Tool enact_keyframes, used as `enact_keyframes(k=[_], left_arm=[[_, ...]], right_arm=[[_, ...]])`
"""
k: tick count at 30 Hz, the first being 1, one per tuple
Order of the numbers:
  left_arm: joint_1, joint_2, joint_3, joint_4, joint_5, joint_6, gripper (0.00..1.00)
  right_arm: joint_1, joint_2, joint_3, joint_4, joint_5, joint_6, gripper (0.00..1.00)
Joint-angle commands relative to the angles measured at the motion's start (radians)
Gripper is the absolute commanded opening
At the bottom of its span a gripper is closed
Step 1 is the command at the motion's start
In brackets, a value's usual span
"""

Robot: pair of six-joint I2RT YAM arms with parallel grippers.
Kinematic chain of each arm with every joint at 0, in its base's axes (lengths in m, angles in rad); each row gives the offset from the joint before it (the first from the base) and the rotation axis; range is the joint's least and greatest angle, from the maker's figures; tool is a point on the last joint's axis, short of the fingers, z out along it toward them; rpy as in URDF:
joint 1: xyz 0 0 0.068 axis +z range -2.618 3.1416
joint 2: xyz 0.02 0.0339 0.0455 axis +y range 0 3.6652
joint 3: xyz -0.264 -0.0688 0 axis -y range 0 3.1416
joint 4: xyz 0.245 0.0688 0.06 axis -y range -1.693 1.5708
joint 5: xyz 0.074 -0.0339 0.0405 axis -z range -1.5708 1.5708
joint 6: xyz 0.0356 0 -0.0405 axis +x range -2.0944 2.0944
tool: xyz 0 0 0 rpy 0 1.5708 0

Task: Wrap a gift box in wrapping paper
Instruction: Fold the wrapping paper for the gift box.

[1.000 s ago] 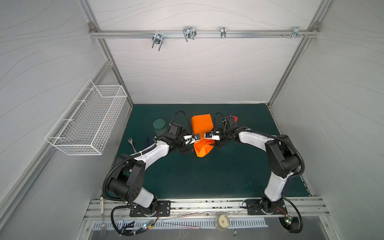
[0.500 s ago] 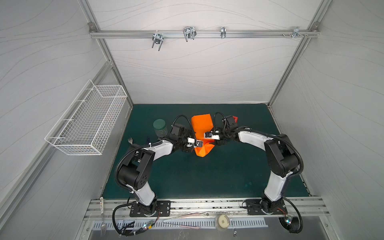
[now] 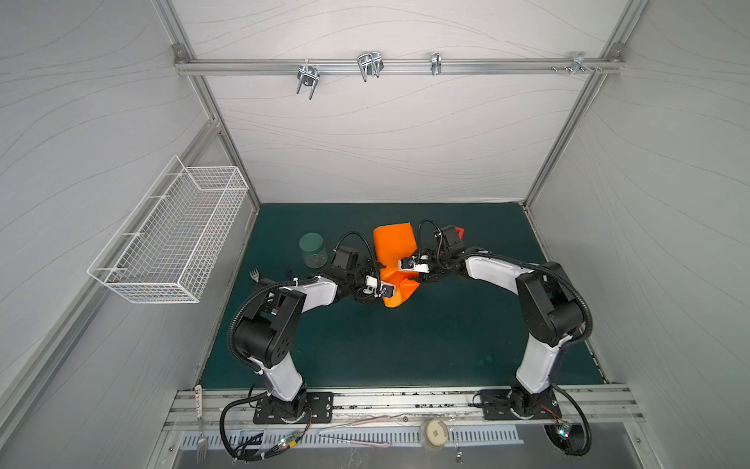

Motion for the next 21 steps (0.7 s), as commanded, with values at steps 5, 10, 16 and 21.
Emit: enact_keyframes(k=[5,10,16,21], left_arm=[[-0.01,0.051,0.027,0.17,0.012,-0.095,0.99],[-0.026,0.06,0.035,0.15,0.005,-0.152,0.99],[-0.032,0.054,0.081,0.075,0.011,-0.259,0.96],[-0.043,0.08,0.097,0.078,-0.026,-0.279,0.94]], right_arm=[[-0.004,0.041,-0.053,-0.083,0.014,0.002,0.62],[-0.004,0.041,-0.058,-0.084,0.013,0.002,0.61],[-0.005,0.035,-0.065,-0.083,0.012,0.001,0.6],[-0.004,0.035,-0.077,-0.077,0.009,0.004,0.59]])
